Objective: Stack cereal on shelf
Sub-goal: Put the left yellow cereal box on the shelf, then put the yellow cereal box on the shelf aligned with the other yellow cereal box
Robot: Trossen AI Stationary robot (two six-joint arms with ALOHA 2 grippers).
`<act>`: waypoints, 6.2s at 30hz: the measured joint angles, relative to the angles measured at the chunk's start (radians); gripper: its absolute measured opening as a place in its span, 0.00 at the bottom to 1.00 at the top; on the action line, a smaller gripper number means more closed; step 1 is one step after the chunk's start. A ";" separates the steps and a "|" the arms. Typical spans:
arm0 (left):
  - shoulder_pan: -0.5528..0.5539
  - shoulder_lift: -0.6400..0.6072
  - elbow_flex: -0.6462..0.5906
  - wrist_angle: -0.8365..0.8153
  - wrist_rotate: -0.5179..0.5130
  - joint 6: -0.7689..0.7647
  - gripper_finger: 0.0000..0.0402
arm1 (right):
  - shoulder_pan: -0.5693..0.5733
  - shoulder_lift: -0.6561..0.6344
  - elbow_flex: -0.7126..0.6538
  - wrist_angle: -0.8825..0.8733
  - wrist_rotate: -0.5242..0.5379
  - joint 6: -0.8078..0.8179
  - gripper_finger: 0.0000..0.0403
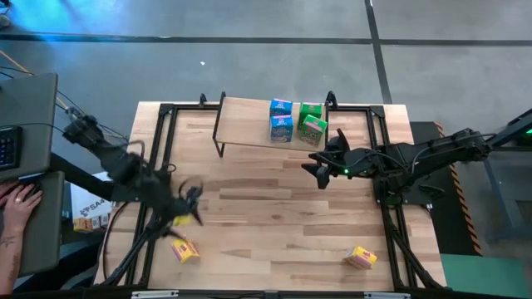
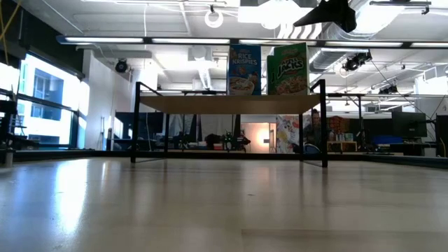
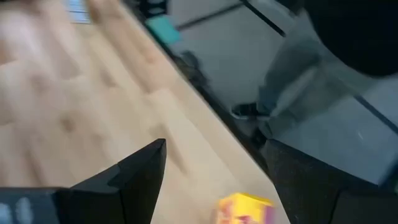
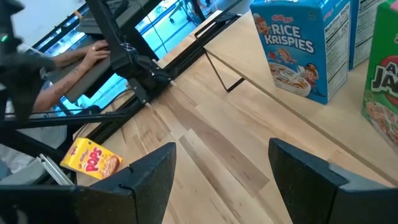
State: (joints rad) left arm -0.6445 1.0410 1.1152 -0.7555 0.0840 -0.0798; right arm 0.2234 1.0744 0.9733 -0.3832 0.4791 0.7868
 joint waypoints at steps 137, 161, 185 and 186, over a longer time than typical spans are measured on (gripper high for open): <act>1.307 0.600 0.550 -0.344 0.011 0.747 0.42 | -0.001 0.000 0.000 -0.175 -0.010 0.147 0.63; 1.305 0.600 0.628 -0.342 0.007 0.697 0.60 | -0.001 0.000 0.000 -0.174 -0.015 0.129 0.63; 1.305 0.509 0.767 -0.341 0.019 0.388 0.60 | -0.001 0.000 0.000 -0.175 -0.018 0.129 0.63; 1.305 0.497 0.767 -0.341 0.035 0.352 0.60 | -0.001 0.000 0.000 -0.174 -0.018 0.128 0.63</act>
State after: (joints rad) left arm 0.6609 1.5380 1.8820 -1.0962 0.1195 0.2717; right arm 0.2224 1.0740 0.9733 -0.5575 0.4614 0.9151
